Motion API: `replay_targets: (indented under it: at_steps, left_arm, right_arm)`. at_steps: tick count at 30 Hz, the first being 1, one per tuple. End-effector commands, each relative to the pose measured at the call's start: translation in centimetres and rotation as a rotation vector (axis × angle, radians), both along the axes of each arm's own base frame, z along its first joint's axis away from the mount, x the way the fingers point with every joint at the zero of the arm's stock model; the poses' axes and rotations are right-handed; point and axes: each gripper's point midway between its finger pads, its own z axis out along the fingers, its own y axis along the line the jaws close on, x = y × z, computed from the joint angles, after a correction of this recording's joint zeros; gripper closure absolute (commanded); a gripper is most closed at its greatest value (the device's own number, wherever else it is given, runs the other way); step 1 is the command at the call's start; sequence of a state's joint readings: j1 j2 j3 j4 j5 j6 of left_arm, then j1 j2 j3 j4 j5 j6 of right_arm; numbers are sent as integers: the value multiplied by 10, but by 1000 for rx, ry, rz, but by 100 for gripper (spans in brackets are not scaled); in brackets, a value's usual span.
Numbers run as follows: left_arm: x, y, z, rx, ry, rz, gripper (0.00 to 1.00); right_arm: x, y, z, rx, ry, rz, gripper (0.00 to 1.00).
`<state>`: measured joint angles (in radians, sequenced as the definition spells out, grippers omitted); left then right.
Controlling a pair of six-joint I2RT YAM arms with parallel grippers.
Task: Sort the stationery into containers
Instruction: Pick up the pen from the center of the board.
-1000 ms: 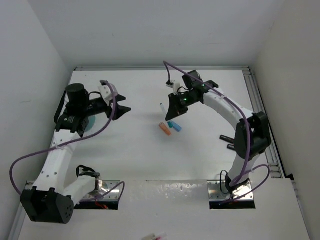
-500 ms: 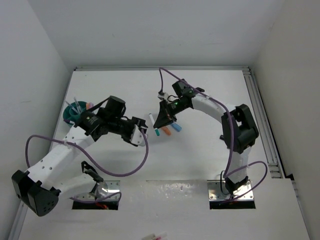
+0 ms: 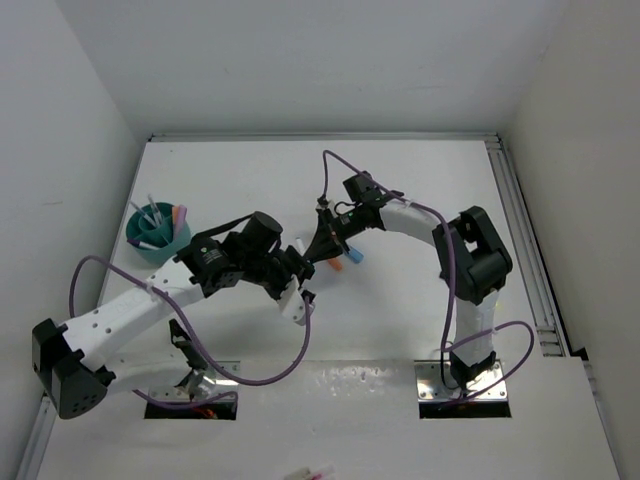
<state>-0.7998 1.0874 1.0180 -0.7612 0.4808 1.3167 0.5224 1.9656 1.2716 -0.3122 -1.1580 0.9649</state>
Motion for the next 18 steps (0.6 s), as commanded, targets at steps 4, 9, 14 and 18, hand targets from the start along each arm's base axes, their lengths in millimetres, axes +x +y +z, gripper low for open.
replay_targets:
  at_steps: [4, 9, 14, 18]
  left_arm:
    - [13, -11, -3, 40, -70, -19, 44]
    - [21, -13, -10, 65, -85, -8, 47]
    - [26, -13, -10, 63, -96, 6, 59]
    - [27, -11, -8, 59, -90, 14, 72]
  right_arm:
    - [-7, 10, 10, 48, 36, 27, 100]
    - [-11, 11, 15, 62, 62, 26, 100]
    - [-16, 12, 19, 74, 60, 38, 100]
    - [-17, 12, 20, 75, 66, 38, 100]
